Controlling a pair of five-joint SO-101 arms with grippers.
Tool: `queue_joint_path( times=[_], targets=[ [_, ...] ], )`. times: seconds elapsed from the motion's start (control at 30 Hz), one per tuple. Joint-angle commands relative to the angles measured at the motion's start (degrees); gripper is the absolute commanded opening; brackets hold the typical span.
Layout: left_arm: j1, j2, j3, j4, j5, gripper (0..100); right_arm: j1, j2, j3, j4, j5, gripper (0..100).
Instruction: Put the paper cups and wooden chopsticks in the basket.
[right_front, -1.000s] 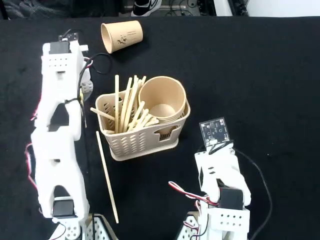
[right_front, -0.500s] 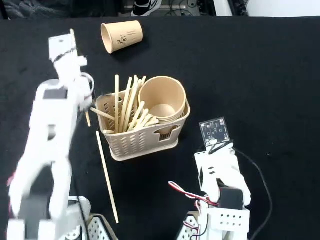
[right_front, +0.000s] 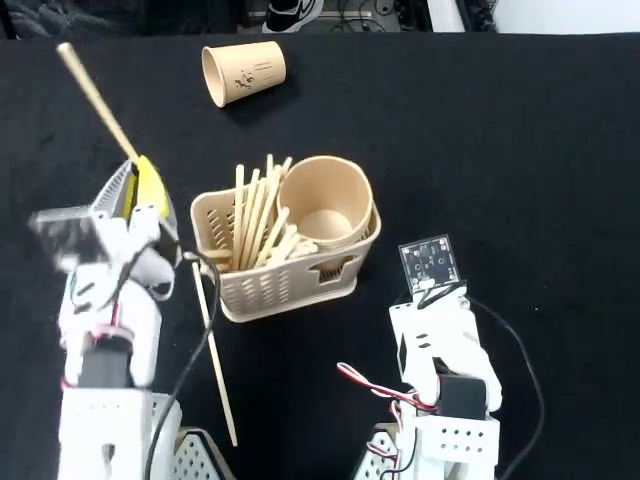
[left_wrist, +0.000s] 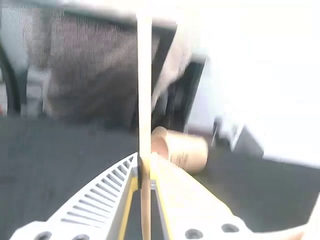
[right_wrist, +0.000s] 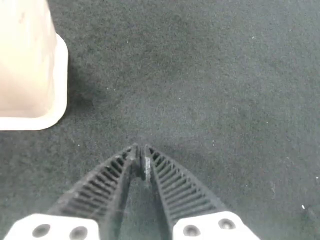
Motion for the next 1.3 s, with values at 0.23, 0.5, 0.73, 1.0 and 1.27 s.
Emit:
queue_joint_path(
  times=[0.23,0.5,0.73,1.0,1.27],
  targets=[
    [0.1,-21.3,-7.1,10.5,7.1,3,-0.8,-2.9,-0.2,0.4,0.0,1.1],
    [0.6,-22.4,-12.8,11.6,10.9,3,-0.8,-2.9,-0.2,0.4,0.0,1.1],
    [0.7,-22.4,-14.9,11.6,10.9,3,-0.8,-2.9,-0.2,0.4,0.0,1.1],
    [12.1,-22.4,-15.1,15.9,14.4,3,-0.8,-2.9,-0.2,0.4,0.0,1.1],
    [18.8,-22.4,-5.1,16.0,5.4,3,-0.8,-2.9,-0.2,0.4,0.0,1.1]
  ],
)
